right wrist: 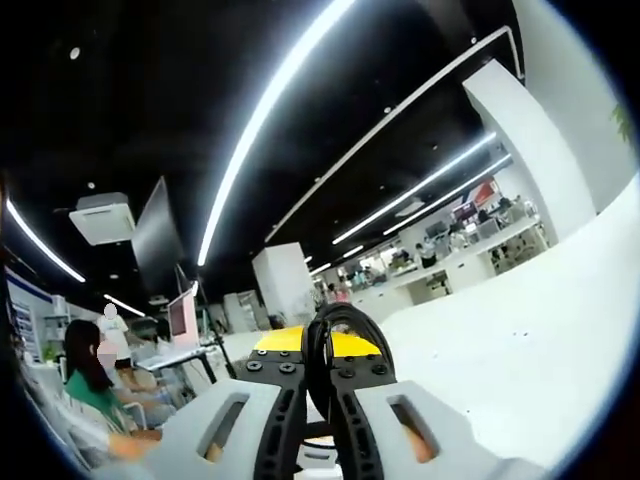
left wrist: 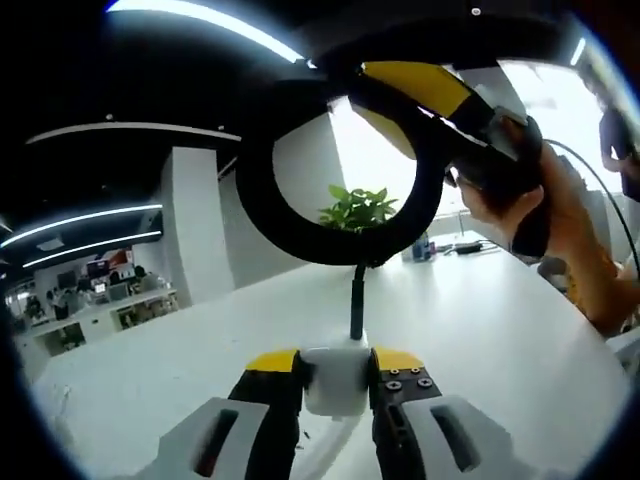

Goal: Straighten the power strip on the desk, plug the charger into it

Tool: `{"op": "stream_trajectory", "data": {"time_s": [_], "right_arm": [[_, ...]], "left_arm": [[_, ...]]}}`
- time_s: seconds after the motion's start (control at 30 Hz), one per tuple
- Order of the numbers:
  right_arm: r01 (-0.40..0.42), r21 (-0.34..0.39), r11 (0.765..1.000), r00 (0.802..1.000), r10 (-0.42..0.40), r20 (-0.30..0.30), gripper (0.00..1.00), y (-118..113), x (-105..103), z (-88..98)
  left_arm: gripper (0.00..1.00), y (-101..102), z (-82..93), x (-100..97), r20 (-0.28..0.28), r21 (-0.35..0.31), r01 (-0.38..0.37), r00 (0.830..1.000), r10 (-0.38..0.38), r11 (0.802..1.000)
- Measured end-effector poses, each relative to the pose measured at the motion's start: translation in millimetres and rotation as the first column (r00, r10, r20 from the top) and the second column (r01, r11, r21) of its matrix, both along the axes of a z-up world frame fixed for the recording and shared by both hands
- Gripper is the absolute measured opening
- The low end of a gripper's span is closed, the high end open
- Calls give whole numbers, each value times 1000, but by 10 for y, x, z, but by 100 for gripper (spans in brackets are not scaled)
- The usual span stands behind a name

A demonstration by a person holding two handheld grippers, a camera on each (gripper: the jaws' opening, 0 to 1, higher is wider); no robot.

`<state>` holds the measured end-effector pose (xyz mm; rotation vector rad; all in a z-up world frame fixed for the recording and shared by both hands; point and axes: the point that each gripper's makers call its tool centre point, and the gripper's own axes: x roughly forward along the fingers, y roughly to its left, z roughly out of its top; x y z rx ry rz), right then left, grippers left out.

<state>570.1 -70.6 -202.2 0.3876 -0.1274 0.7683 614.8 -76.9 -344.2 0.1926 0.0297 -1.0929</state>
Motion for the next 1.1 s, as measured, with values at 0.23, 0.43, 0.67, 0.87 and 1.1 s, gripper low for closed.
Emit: {"op": "stream_trajectory", "data": {"time_s": [0.23,0.43,0.67,0.87,1.1], "right_arm": [[7,-51,999,1000,-8,-21,4,15,128,-50],[30,-106,994,999,-34,-33,4,22,291,-69],[42,-132,990,998,-48,-42,4,14,380,-100],[51,-154,987,998,-57,-34,4,38,376,-108],[60,-160,985,997,-66,-34,4,30,390,-130]], "left_arm": [[24,-53,-53,92,-21,12,127,992,-126,992],[24,-127,-86,221,-50,31,235,971,-233,971],[24,-159,-133,285,-73,24,293,954,-291,956],[24,-201,-118,280,-65,-6,308,949,-308,951],[24,-223,-131,306,-63,0,310,949,-309,951]]}}
